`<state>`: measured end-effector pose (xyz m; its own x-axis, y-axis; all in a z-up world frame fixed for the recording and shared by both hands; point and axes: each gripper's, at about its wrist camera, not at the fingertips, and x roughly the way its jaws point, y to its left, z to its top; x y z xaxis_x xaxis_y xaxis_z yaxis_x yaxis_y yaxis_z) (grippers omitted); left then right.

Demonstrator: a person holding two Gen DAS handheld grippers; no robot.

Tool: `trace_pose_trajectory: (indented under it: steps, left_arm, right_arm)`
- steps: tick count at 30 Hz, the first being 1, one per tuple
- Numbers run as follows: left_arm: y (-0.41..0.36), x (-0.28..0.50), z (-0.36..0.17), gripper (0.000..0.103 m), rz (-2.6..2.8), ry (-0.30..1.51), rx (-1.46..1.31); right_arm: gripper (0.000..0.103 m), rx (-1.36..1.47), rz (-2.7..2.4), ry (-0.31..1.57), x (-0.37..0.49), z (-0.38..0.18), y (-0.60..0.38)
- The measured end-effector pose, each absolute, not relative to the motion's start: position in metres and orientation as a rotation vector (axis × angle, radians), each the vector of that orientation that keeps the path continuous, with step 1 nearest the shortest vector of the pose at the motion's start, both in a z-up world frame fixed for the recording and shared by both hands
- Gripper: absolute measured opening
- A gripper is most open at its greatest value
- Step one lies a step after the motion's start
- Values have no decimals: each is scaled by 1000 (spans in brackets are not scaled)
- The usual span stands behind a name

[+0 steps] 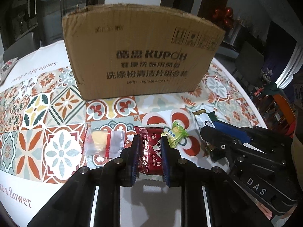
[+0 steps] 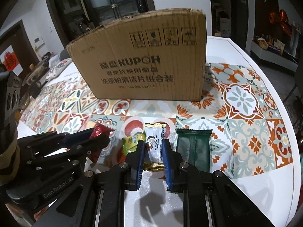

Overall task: Organize snacks
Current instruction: 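Grasp the red wrapped pack with left tool while right tool grasps the gold-and-white bar, then lift both snacks over the cardboard box and open both tools to release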

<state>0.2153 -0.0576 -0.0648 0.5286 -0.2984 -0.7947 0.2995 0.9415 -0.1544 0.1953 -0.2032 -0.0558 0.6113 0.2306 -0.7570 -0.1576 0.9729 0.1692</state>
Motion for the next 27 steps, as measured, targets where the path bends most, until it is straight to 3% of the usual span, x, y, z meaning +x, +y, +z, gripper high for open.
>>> trace_pose_trajectory:
  steps: [27]
  left_arm:
    - [-53,211,40,22,-372,702,24]
  right_arm:
    - [20,115,237,667,194,42,-215]
